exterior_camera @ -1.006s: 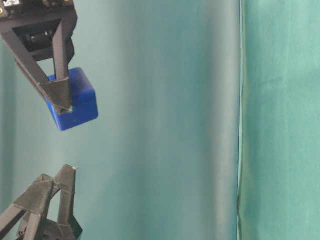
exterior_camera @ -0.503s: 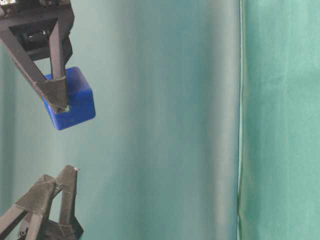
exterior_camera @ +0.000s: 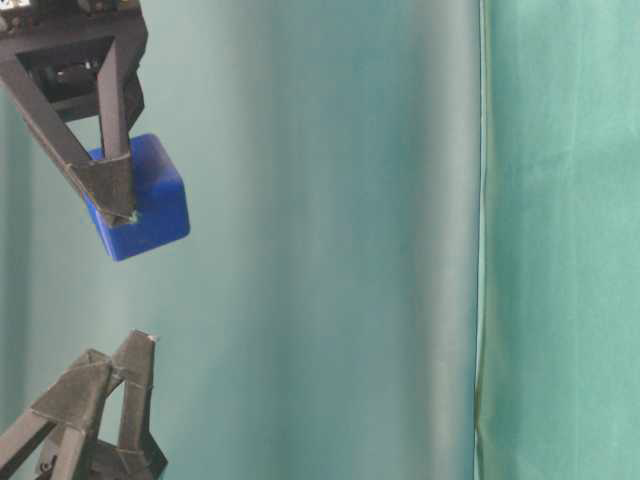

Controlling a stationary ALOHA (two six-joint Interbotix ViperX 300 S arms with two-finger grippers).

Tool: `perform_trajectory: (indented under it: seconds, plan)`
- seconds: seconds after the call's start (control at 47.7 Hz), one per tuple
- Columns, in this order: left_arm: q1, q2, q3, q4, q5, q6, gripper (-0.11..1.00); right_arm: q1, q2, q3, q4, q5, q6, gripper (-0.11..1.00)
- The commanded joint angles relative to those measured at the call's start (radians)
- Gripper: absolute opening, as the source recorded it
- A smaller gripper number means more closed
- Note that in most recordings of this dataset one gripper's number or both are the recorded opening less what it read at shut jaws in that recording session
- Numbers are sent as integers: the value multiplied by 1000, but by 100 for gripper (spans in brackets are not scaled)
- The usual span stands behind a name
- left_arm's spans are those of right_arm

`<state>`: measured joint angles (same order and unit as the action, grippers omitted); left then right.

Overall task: Handover the blue block to the right arm after grasping it with the left arm, then place it in the designated position.
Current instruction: 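Hold the cube in the right gripper and rotate it downward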

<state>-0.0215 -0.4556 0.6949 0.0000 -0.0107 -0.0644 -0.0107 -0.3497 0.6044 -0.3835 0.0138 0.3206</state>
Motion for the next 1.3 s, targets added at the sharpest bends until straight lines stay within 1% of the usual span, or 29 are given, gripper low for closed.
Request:
perform_trajectory:
  seconds: [0.0,0.691,0.901,1.278]
  plan:
    - [3,-12,-12,2,-5,0,100,2,-20,-31,3,-5,5,65]
    - [3,-8,-14,2,-6,0,100,3,-20,-31,3,3,11,65]
    - [3,-6,-15,2,-6,0,100,11,-20,-31,14,57,17,65]
    - [3,-8,-14,2,-6,0,100,23,-20,-32,20,195,72,65]
